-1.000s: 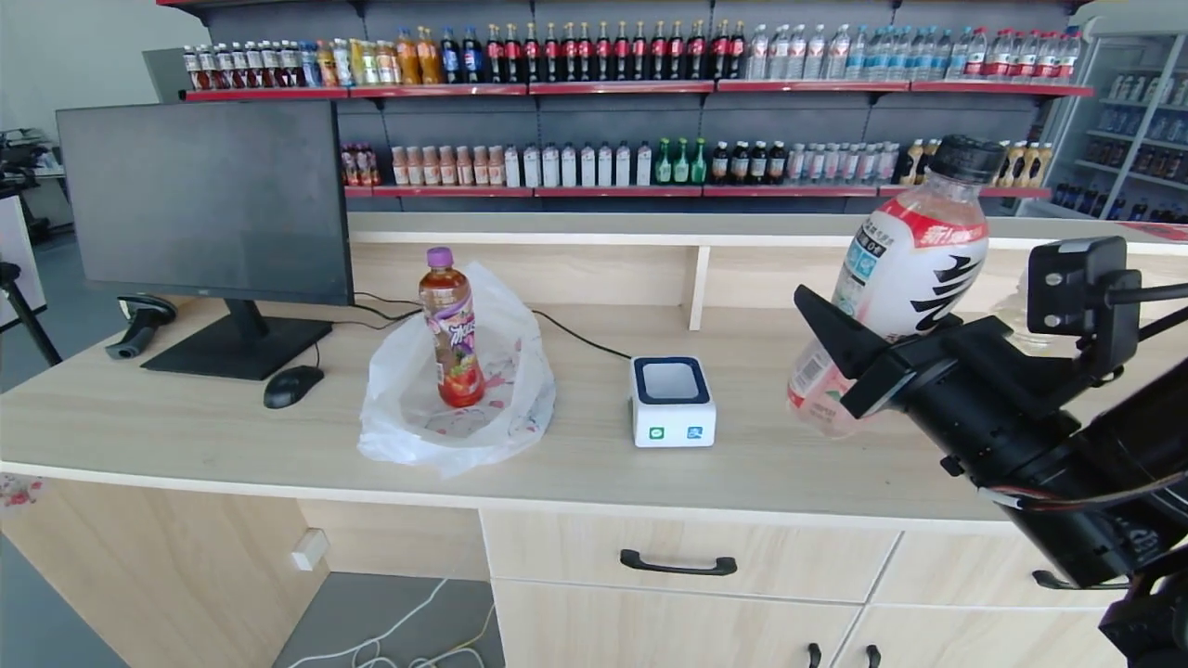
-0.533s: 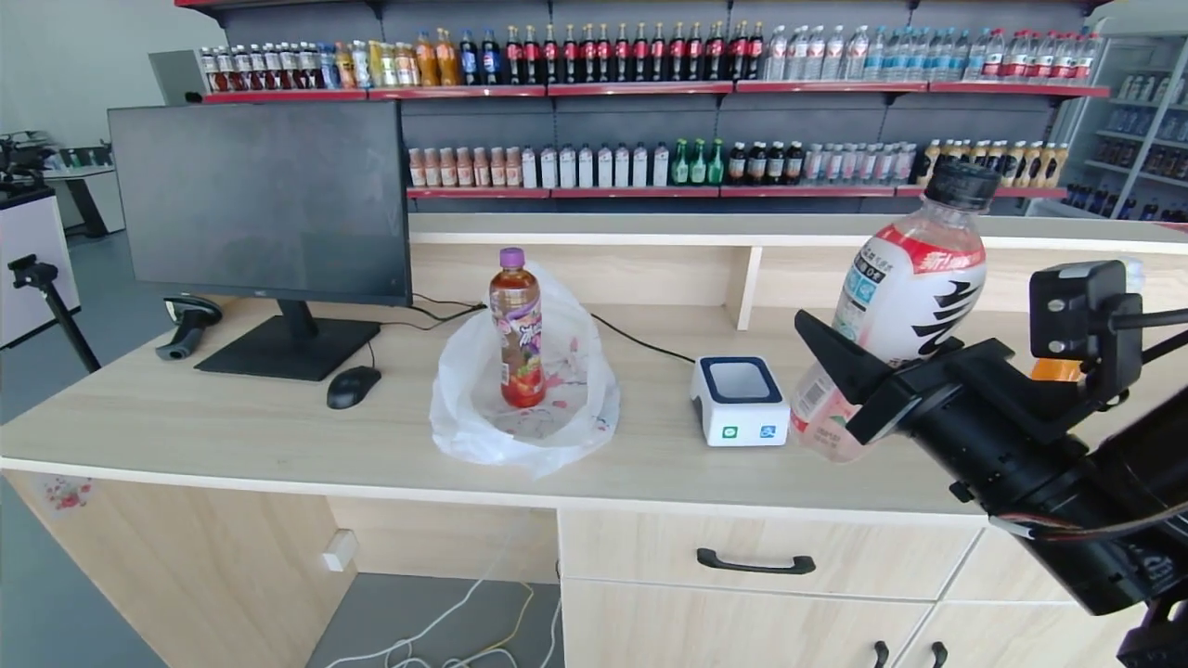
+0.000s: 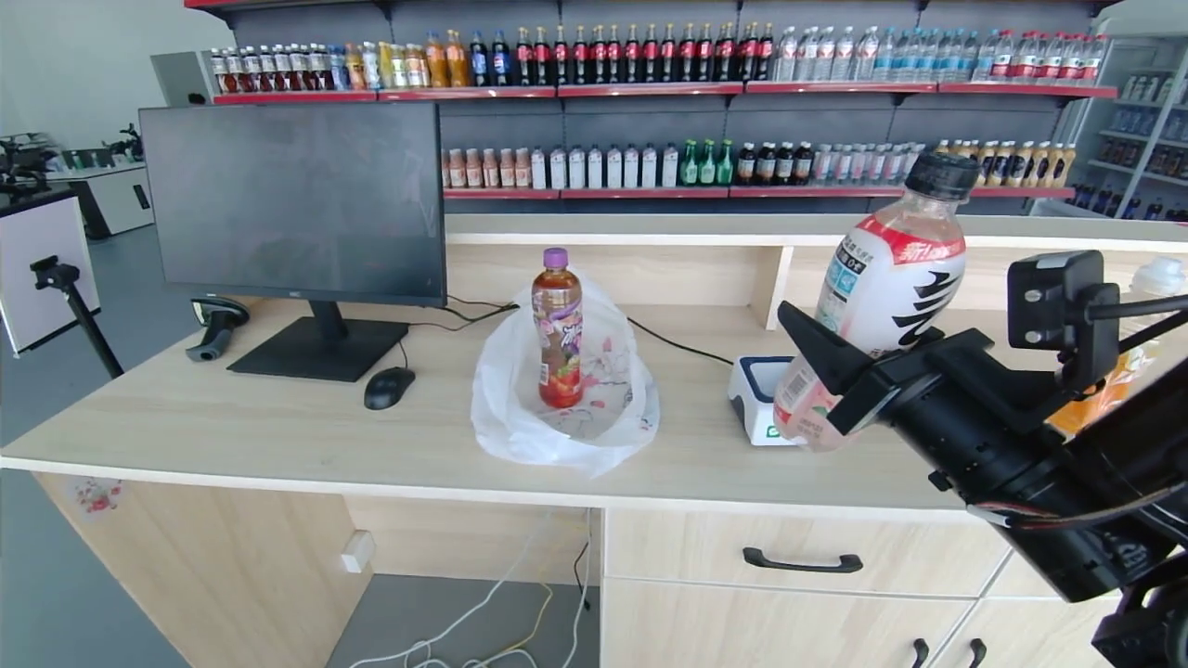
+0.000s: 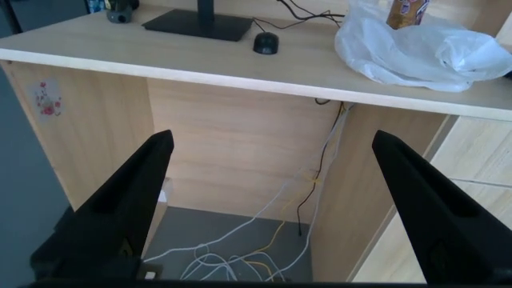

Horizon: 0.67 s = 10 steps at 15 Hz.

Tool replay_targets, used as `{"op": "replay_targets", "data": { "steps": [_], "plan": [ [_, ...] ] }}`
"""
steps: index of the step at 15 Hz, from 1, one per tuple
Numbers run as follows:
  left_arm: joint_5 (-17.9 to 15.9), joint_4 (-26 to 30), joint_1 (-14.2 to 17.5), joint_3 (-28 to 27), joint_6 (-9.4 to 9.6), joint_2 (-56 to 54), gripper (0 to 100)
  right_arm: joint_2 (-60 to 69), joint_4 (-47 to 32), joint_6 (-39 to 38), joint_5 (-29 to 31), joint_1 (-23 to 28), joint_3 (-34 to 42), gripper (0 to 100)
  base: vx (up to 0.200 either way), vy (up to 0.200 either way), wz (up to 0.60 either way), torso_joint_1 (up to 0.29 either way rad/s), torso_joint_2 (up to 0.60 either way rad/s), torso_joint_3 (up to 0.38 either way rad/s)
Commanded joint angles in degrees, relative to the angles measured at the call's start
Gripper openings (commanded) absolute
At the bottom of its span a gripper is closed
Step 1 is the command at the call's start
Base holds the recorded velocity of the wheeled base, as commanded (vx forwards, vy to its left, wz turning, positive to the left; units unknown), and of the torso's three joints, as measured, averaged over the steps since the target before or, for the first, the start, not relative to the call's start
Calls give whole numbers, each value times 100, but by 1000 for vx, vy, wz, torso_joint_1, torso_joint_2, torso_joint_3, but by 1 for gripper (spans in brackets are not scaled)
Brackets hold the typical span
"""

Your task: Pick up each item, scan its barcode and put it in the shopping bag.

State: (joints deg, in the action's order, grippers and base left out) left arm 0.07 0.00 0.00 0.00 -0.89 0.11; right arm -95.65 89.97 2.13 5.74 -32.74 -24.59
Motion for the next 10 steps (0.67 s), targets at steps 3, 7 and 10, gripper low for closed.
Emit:
{"op": "replay_targets", "data": {
  "steps": [3, 7, 10],
  "plan": [
    [1, 0, 0, 0, -8, -2, 100, -50, 3, 42, -3, -4, 33, 0, 200, 0, 0, -12, -5, 7],
    [1, -26, 0, 0, -16, -2, 100, -86, 3, 50, -3, -4, 51, 0, 200, 0, 0, 12, 5, 1],
    [1, -35, 0, 0, -16, -2, 100, -94, 3, 42, -3, -4, 68, 0, 0, 0, 0, 0, 0, 0]
  ]
}}
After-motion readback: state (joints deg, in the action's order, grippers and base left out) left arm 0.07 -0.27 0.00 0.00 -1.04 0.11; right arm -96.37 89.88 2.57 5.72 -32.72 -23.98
